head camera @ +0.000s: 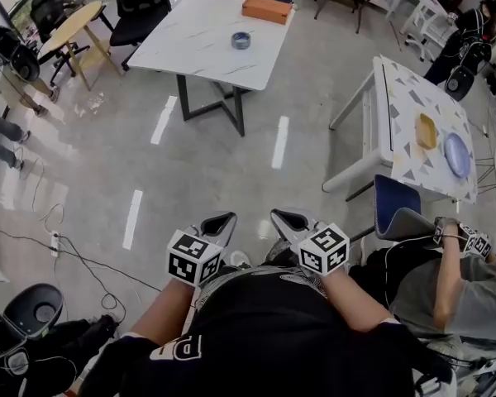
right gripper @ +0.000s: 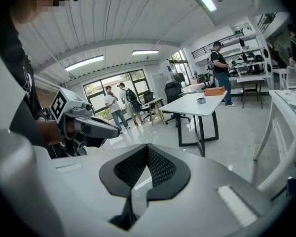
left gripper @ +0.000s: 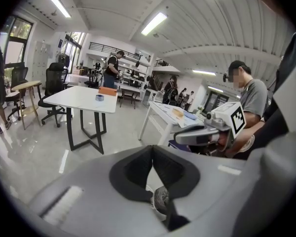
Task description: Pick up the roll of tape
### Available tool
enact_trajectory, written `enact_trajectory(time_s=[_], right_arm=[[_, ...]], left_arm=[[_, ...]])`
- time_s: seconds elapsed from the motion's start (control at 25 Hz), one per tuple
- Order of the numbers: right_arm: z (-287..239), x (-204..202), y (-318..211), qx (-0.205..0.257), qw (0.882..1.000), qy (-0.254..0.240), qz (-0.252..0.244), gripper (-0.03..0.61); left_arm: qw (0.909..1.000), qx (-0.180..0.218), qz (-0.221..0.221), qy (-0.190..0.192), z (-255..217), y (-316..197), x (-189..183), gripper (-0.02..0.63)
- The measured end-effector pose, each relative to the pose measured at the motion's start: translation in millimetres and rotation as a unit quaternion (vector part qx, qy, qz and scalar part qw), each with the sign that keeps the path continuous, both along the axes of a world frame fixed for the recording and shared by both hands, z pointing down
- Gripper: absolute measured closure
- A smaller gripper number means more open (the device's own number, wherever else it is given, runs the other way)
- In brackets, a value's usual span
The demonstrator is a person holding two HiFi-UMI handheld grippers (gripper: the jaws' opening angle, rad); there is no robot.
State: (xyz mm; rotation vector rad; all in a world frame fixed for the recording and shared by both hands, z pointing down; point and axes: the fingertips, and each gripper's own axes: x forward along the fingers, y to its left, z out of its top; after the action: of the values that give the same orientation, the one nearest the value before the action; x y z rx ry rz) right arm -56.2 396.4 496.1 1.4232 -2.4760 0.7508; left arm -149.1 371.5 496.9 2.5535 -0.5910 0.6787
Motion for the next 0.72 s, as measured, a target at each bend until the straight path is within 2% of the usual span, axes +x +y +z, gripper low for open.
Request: enact_trajectory(time_s=[0.36, 0.72], right_arm=[[3.1, 11.2, -22.6, -0.006, 1.0, 0.0, -0.003, 0.58], [-0.5, 35.9, -83.4, -0.005, 1.0, 0.0, -0.021, 0.58]], left_arm=[[1.0, -0.004, 0.001, 0.003, 5.8, -16.7, 11.5, 0.554], [0.9997, -0.001, -0.024, -0.002, 0.9, -73.0, 29.6, 0.554]])
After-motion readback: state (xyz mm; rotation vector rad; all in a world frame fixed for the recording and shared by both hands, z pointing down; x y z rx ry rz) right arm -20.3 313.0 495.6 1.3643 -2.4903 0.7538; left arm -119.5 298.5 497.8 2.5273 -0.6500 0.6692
